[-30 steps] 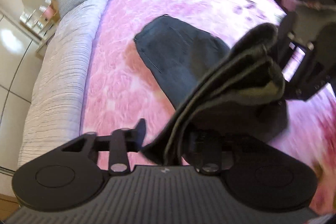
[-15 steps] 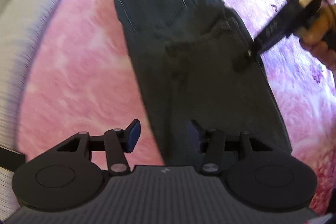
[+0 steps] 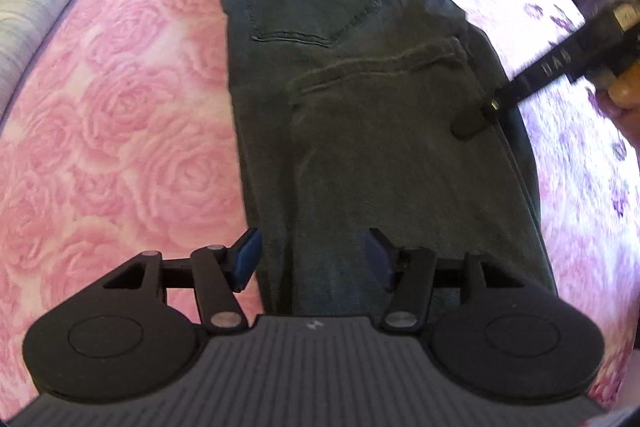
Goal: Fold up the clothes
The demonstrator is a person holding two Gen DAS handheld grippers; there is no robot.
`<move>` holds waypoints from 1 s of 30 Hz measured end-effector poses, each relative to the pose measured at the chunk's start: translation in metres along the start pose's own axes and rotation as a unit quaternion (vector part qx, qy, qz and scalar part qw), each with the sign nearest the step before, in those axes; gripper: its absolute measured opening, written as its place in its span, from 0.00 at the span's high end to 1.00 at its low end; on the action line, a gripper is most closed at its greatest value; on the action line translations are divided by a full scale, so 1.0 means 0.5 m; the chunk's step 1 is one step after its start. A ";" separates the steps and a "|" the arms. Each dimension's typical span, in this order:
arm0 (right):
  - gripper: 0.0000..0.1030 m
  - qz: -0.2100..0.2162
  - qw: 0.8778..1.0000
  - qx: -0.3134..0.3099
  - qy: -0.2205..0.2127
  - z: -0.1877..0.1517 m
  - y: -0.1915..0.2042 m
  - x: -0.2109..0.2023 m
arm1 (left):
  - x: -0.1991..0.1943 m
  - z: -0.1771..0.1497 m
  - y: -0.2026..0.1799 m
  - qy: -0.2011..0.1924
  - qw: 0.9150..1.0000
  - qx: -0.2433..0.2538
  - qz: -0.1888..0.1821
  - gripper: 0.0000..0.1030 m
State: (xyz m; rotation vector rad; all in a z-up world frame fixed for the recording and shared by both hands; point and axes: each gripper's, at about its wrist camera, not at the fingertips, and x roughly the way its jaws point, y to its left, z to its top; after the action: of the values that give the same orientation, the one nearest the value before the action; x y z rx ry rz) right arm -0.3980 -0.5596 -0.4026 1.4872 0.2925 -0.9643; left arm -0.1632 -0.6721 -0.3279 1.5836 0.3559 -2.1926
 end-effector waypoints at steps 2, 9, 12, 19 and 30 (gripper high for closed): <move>0.91 -0.008 1.000 -0.002 -0.008 0.000 0.008 0.004 | 0.010 -0.005 -0.005 0.003 1.000 0.005 -0.001 0.49; 0.95 -0.017 0.998 -0.053 -0.005 0.025 0.039 0.007 | 0.035 -0.033 -0.003 0.025 1.000 -0.007 0.002 0.45; 0.98 -0.055 0.998 -0.022 0.006 0.014 0.002 0.013 | 0.012 -0.056 -0.017 0.018 0.999 0.025 0.015 0.44; 0.81 -0.101 0.992 -0.069 -0.024 -0.031 0.048 -0.036 | -0.077 -0.185 -0.054 -0.008 0.974 0.209 0.084 0.40; 0.36 -0.163 0.905 -0.391 -0.032 -0.354 0.281 0.033 | -0.042 -0.365 -0.171 -0.078 0.864 0.487 0.103 0.36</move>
State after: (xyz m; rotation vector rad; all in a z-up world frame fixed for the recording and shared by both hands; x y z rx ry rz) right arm -0.2233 -0.4308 -0.3387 0.6731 0.7974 -0.9882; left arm -0.0440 -0.5134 -0.3696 1.7152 -1.0959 -2.4159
